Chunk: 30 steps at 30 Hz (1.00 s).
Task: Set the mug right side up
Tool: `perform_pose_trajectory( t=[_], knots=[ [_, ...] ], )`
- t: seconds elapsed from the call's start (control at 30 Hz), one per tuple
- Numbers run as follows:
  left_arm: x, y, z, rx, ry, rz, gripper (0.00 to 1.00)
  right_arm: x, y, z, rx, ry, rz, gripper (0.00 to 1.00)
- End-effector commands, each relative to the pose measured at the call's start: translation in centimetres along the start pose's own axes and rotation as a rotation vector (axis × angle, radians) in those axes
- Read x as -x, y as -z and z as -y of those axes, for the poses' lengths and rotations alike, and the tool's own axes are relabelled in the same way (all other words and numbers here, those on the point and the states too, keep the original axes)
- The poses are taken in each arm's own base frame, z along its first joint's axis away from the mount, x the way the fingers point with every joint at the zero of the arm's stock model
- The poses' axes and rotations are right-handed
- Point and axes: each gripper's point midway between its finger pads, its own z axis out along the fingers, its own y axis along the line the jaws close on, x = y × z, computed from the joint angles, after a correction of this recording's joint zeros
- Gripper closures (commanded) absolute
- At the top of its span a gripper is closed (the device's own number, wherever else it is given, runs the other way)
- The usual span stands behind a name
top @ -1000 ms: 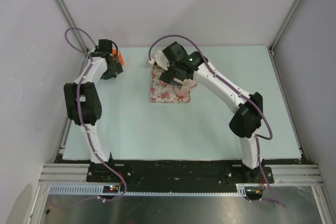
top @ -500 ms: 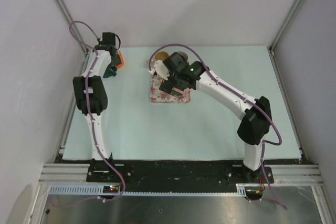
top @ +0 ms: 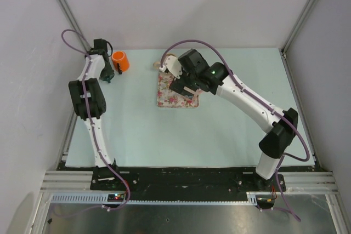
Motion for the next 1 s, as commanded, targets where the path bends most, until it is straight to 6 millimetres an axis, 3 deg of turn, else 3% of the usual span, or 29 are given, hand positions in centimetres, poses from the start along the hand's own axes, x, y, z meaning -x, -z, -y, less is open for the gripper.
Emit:
perform_pose_trajectory(
  t=[0.0, 0.17, 0.27, 0.33, 0.4, 0.43, 0.53, 0.73, 0.83, 0.87, 0.97],
  knots=[
    [0.2, 0.4, -2.2, 0.046, -0.073, -0.003, 0.59, 1.3, 1.3, 0.3, -0.010, -0.004, 0.072, 0.00],
    [0.5, -0.4, -2.2, 0.032, -0.131, -0.006, 0.57, 1.0, 0.9, -0.2, 0.007, 0.000, 0.059, 0.01],
    [0.7, -1.1, -0.9, -0.037, -0.178, -0.011, 0.60, 0.9, 0.7, -0.3, 0.012, 0.002, 0.052, 0.00],
    [0.7, -1.4, -0.6, -0.059, -0.201, -0.011, 0.68, 0.8, 0.7, -0.4, 0.014, 0.003, 0.047, 0.01],
    [0.6, -1.4, -0.5, -0.072, -0.207, -0.016, 0.90, 0.7, 0.7, -0.3, 0.009, -0.001, 0.043, 0.01],
    [0.8, -1.2, -0.5, -0.078, -0.207, -0.011, 0.95, 0.7, 0.8, -0.2, 0.003, -0.007, 0.043, 0.01],
    [1.4, 0.2, -0.7, -0.098, -0.207, 0.007, 0.99, 0.9, 1.2, -0.2, 0.006, -0.026, 0.053, 0.01],
    [1.1, 7.2, -0.5, -0.266, -0.200, 0.046, 1.00, 2.6, 3.7, -0.8, 0.037, -0.070, 0.187, 0.01],
    [-0.6, 12.0, -0.2, -0.373, -0.199, 0.063, 1.00, 3.7, 5.0, -1.1, 0.038, -0.067, 0.326, 0.01],
    [-0.9, 14.5, 0.0, -0.420, -0.197, 0.088, 1.00, 4.5, 6.1, -0.6, 0.014, -0.070, 0.395, 0.01],
    [-3.8, 19.3, 0.4, -0.543, -0.193, 0.092, 1.00, 6.3, 7.9, -0.7, -0.006, -0.078, 0.588, 0.01]
  ],
)
